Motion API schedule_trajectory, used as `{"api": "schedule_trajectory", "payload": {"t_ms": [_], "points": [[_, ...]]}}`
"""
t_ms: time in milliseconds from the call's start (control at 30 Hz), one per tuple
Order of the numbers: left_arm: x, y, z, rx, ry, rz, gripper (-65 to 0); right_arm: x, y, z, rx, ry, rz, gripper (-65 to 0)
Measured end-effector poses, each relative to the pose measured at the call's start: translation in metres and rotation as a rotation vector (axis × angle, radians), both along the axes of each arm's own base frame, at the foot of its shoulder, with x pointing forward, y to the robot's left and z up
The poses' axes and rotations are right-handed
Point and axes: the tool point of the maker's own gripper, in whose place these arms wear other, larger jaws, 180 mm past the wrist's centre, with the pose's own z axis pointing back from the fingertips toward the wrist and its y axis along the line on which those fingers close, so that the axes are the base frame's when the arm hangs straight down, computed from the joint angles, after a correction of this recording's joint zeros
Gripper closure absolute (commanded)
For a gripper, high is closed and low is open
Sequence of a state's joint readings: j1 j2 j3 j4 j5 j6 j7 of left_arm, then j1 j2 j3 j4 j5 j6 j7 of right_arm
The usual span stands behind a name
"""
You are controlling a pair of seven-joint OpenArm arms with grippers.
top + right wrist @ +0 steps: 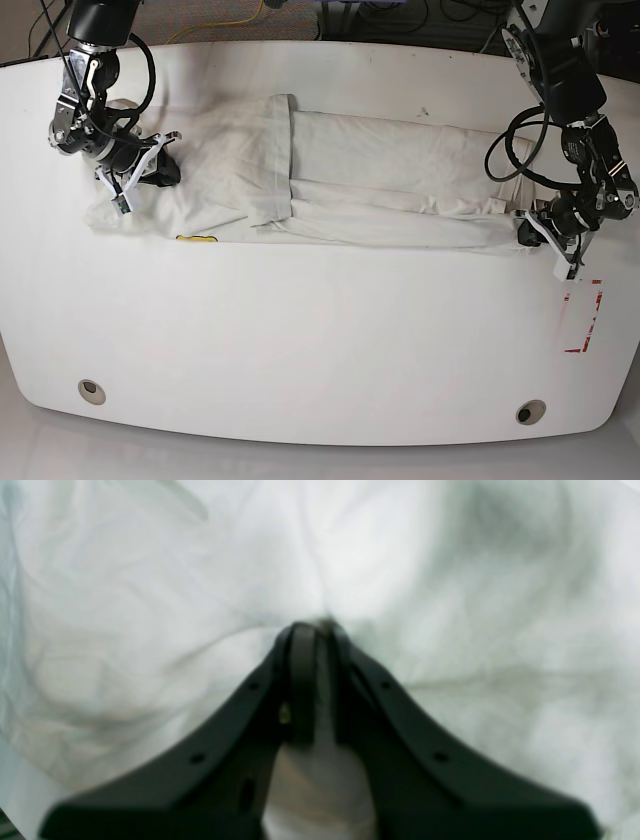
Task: Layout the t-shirt on the table in an organized manner, then fold the t-shirt properly
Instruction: 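Lower the left gripper onto the shirt's opposite side edge and pinch it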
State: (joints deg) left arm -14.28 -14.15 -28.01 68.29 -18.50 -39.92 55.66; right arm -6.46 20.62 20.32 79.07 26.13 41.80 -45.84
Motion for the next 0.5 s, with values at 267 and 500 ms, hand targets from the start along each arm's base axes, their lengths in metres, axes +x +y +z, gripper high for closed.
{"api": "schedule_trajectory", "payload": {"t_ms": [267,500], "points": [[-0.002,0.009,0.006,0.028,-0.005,-0.003,-1.8,0.000,0.003,-0.001,0.012,0.000,-0.015,-5.1],[-0.007,0.016,0.027,0.100,-0.064,-0.017,-1.8,0.000,0.004,-0.001,0.015,-0.003,-0.017,-5.1]]}}
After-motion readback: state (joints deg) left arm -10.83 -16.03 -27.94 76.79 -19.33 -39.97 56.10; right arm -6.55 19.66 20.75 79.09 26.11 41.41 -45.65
